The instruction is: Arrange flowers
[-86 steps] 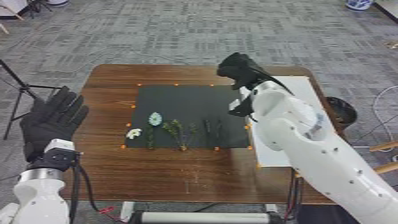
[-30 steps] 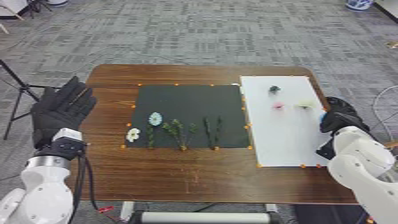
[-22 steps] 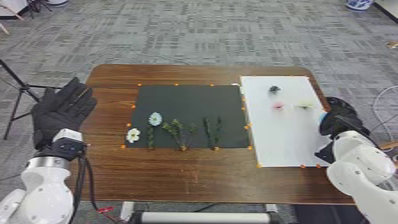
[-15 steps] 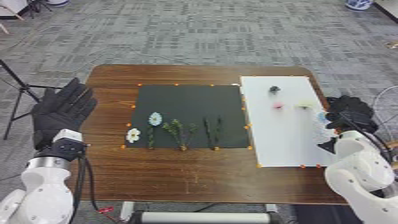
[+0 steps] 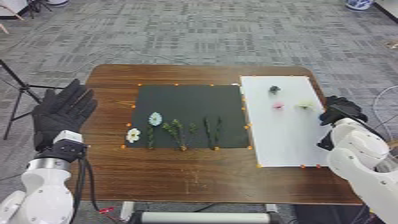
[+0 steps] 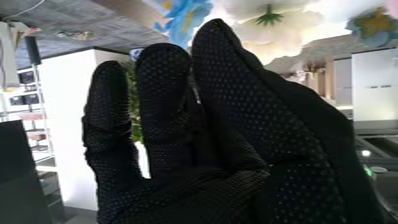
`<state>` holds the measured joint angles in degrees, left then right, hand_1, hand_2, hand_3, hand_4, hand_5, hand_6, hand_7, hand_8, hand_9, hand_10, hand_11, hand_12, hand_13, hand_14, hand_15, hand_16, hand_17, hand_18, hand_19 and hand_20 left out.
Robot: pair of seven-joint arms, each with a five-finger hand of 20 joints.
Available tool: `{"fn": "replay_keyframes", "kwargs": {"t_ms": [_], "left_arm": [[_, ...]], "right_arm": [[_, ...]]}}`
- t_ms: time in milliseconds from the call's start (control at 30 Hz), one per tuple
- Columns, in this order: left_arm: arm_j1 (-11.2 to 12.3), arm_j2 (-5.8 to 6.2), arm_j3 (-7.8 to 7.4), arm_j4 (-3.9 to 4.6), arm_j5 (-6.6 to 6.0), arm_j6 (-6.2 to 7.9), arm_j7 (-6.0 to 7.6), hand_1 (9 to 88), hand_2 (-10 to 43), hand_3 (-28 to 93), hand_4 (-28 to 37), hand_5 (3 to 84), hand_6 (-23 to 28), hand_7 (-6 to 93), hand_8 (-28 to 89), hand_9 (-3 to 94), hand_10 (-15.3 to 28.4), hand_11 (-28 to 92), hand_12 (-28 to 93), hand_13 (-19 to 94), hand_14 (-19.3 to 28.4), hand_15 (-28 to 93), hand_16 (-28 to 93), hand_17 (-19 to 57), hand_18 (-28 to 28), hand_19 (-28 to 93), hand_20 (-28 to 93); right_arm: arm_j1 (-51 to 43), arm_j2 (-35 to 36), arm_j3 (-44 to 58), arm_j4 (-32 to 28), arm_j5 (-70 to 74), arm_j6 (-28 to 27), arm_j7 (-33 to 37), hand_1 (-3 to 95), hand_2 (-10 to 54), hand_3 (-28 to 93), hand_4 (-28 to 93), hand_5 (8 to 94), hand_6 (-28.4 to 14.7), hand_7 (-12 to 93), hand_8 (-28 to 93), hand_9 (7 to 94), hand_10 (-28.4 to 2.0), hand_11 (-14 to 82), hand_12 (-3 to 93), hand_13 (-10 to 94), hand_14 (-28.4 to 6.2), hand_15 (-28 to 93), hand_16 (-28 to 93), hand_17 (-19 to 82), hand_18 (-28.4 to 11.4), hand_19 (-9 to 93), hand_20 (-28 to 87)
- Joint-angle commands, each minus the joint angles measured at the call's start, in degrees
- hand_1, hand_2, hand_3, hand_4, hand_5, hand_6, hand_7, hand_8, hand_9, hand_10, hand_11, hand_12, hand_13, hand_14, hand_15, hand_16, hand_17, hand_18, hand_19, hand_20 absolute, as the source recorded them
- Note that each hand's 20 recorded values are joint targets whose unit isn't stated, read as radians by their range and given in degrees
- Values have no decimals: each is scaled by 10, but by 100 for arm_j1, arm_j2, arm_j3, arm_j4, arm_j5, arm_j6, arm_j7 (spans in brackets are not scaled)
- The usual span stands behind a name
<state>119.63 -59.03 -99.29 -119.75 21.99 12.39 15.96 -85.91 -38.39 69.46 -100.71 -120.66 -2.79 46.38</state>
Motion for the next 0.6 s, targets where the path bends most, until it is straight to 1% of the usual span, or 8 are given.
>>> {"fn": "replay_keyframes", "kwargs": {"t_ms": [33, 167, 267, 300, 333, 467, 567, 600], "left_arm": [[79, -25, 4, -27, 30, -38, -38, 239, 190, 712, -283, 452, 94, 94, -79, 342, 148, 200, 93, 254, 150, 254, -52, -63, 155, 374, 99], [80, -6, -7, -27, 18, -19, -32, 239, 190, 712, -283, 453, 94, 94, -79, 342, 148, 200, 93, 254, 150, 254, -52, -63, 155, 374, 100], [76, 2, 56, -71, -69, 166, 59, 238, 190, 712, -283, 453, 94, 96, -79, 344, 150, 203, 94, 255, 151, 256, -51, -64, 155, 374, 100], [76, -15, 49, -62, -80, 108, 51, 239, 189, 713, -283, 455, 95, 97, -78, 346, 152, 205, 95, 257, 151, 258, -50, -63, 155, 375, 101], [112, -11, 40, -80, -94, 97, 65, 241, 188, 714, -283, 456, 95, 99, -78, 348, 152, 207, 96, 259, 152, 261, -49, -64, 156, 377, 102], [115, 2, 44, -84, -96, 126, 87, 243, 187, 716, -283, 458, 97, 102, -79, 350, 152, 211, 97, 260, 154, 272, -50, -65, 156, 380, 103], [105, -5, 51, -82, -98, 122, 70, 245, 185, 717, -283, 459, 97, 102, -80, 350, 152, 212, 97, 261, 154, 274, -52, -65, 156, 380, 103], [116, -3, 50, -89, -97, 124, 74, 246, 185, 715, -283, 459, 97, 102, -80, 350, 152, 212, 97, 262, 154, 275, -53, -65, 156, 380, 103]], "right_arm": [[222, 123, -75, 259, 284, -434, -9, 590, -95, 751, -282, 427, -87, 77, -109, 404, -133, 94, 99, 598, -59, 637, 406, 285, -210, 750, 366], [248, 145, -224, 412, 296, -365, -172, 593, -95, 747, -282, 429, -83, 80, -107, 406, -131, 97, 95, 597, -59, 640, 402, 283, -208, 748, 364], [308, 158, -414, 516, 294, -85, -156, 601, -95, 742, -282, 437, -76, 87, -109, 421, -123, 102, 95, 603, -57, 639, 398, 285, -206, 746, 363], [313, 163, -430, 517, 324, -62, -161, 603, -95, 737, -282, 441, -73, 89, -110, 429, -123, 104, 96, 606, -56, 638, 398, 287, -205, 745, 362], [320, 161, -450, 516, 296, -84, -165, 602, -95, 735, -282, 447, -70, 92, -111, 437, -123, 107, 96, 609, -56, 636, 398, 289, -205, 745, 362], [372, 174, -597, 566, 115, 19, -261, 603, -95, 716, -282, 475, -55, 111, -117, 489, -117, 116, 105, 628, -51, 621, 397, 296, -203, 746, 363], [415, 176, -726, 636, -51, 197, -242, 612, -95, 703, -282, 518, -37, 121, -122, 557, -107, 133, 127, 645, -40, 605, 404, 304, -202, 750, 369], [423, 172, -758, 659, -46, 297, -259, 615, -95, 700, -283, 537, -33, 126, -123, 579, -110, 150, 139, 650, -36, 606, 409, 307, -201, 752, 373]]}}
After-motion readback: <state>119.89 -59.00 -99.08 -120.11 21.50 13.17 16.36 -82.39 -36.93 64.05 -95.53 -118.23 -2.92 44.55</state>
